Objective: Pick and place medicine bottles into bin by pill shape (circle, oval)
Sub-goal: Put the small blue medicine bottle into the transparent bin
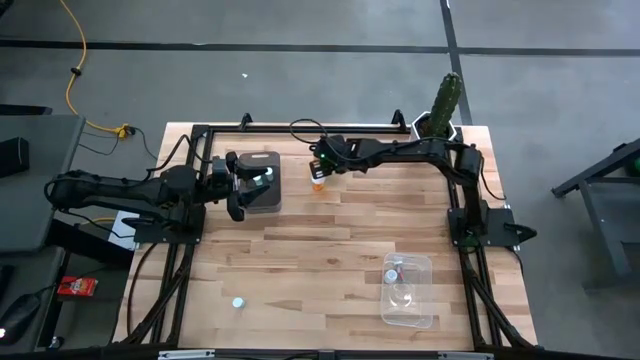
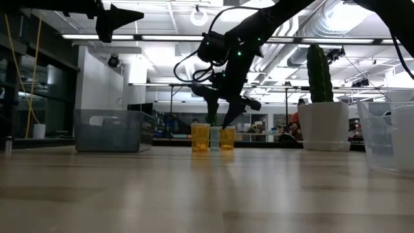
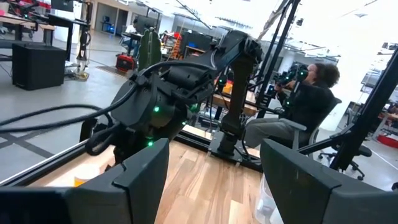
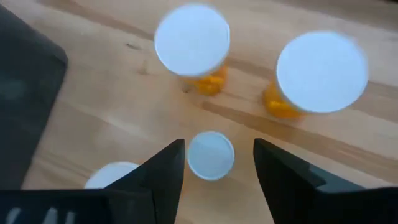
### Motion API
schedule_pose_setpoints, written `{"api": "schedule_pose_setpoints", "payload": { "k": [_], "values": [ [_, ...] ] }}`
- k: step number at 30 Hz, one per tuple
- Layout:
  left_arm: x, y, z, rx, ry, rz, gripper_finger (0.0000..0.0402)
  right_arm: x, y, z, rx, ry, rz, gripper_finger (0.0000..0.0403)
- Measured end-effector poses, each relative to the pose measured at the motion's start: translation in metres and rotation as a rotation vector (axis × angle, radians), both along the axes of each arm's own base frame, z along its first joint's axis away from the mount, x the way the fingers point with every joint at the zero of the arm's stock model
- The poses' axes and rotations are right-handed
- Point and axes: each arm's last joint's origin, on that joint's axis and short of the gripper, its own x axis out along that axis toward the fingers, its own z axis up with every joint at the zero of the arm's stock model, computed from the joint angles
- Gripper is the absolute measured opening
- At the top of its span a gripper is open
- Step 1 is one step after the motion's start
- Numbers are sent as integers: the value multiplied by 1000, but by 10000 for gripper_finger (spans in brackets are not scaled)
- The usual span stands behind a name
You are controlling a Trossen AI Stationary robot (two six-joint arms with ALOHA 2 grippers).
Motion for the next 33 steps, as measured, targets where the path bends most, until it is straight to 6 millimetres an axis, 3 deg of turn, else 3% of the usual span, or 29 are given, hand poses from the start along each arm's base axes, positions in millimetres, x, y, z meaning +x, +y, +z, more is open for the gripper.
{"api": "schedule_pose_setpoints", "payload": {
  "k": [22,33],
  "values": [
    [0,0,0,-22,-6,-1,241,6,-2,-17,27,5,4,177],
    [0,0,-1,-20,0,-1,241,7,-3,-15,-21,-11,-13,176]
  ]
}}
